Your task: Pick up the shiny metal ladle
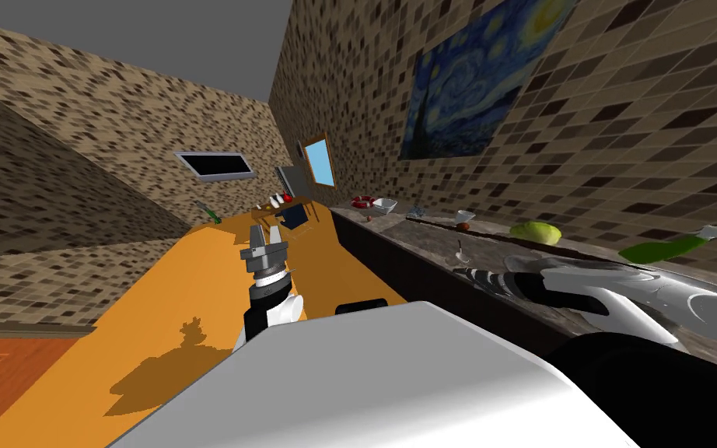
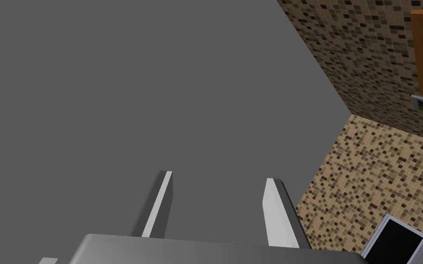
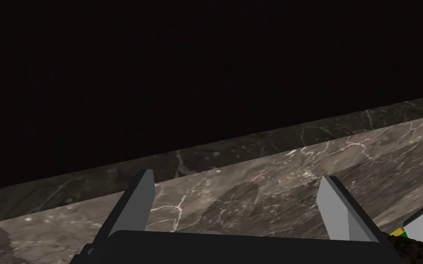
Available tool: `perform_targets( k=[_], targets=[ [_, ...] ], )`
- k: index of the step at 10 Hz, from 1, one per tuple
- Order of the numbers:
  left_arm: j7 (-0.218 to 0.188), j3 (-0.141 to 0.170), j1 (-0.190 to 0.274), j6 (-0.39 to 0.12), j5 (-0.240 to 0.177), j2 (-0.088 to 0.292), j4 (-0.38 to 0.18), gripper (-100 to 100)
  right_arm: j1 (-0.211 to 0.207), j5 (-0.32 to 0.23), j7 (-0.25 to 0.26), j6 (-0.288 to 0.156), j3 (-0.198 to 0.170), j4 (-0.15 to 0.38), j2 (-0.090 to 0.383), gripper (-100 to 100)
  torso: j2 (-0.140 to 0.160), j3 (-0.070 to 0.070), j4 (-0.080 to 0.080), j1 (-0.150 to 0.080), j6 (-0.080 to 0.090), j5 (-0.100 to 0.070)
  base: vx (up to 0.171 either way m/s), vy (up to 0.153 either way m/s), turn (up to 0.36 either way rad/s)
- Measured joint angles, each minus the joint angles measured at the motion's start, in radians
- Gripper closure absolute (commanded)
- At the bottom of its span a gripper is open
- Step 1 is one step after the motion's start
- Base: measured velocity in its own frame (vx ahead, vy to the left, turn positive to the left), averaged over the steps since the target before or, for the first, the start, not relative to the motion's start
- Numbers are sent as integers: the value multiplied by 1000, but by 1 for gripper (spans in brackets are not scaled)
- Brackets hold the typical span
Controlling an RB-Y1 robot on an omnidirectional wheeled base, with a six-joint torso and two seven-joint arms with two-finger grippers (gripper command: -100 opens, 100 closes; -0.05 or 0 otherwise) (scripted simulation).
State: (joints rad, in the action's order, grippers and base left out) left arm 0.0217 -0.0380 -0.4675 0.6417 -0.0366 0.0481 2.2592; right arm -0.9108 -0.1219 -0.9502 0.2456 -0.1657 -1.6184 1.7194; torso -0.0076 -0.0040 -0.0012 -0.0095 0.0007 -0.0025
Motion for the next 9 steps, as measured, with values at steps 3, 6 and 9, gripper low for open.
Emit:
perform_targets(
  k=[3, 6, 9],
  targets=[
    [0, 0, 0, 0, 0, 0, 0, 0, -49, -2, -75, -29, 15, 46, 57, -100, 0, 0, 0, -2, 1, -1, 67, -143, 193],
    [0, 0, 0, 0, 0, 0, 0, 0, -176, 14, -134, -66, 98, 68, 104, -100, -2, -1, -1, -3, 1, -1, 62, -125, 107],
    [0, 0, 0, 0, 0, 0, 0, 0, -112, -6, -172, -72, 24, 87, 109, -100, 2, 1, 0, 5, 1, 1, 14, -37, 80]
  ],
)
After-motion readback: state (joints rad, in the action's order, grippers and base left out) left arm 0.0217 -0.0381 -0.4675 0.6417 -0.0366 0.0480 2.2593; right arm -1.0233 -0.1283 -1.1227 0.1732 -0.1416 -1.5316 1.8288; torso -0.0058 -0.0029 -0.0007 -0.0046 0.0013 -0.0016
